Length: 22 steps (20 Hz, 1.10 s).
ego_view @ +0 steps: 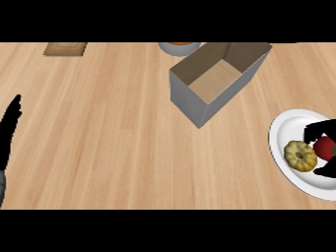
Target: Pick the tomato from the plate and place it in the cardboard box
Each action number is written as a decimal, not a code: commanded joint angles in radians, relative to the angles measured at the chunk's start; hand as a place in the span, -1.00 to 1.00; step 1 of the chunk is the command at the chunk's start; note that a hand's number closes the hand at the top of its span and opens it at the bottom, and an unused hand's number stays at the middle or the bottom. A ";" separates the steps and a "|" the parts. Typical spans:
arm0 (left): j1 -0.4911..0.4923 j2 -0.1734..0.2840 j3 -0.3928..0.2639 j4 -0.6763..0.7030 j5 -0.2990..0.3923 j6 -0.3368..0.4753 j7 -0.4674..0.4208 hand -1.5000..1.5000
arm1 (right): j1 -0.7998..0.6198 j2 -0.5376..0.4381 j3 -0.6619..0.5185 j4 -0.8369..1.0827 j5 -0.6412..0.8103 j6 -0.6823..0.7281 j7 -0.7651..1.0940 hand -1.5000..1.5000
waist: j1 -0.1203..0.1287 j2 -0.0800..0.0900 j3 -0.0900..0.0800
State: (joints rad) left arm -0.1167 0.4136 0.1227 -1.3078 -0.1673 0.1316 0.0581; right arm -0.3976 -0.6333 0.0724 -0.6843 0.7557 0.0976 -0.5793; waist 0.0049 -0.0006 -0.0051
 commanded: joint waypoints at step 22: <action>0.027 -0.032 0.024 -0.053 -0.043 -0.009 0.026 0.00 | -0.105 -0.053 -0.209 -0.371 -0.082 -0.164 0.126 1.00 | -0.015 -0.006 0.005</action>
State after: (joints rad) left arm -0.0945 0.3937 0.1553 -1.3308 -0.1989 0.1148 0.0633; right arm -0.5129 -0.6714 -0.1060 -0.9414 0.7283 -0.0865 -0.4066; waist -0.0098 -0.0055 -0.0009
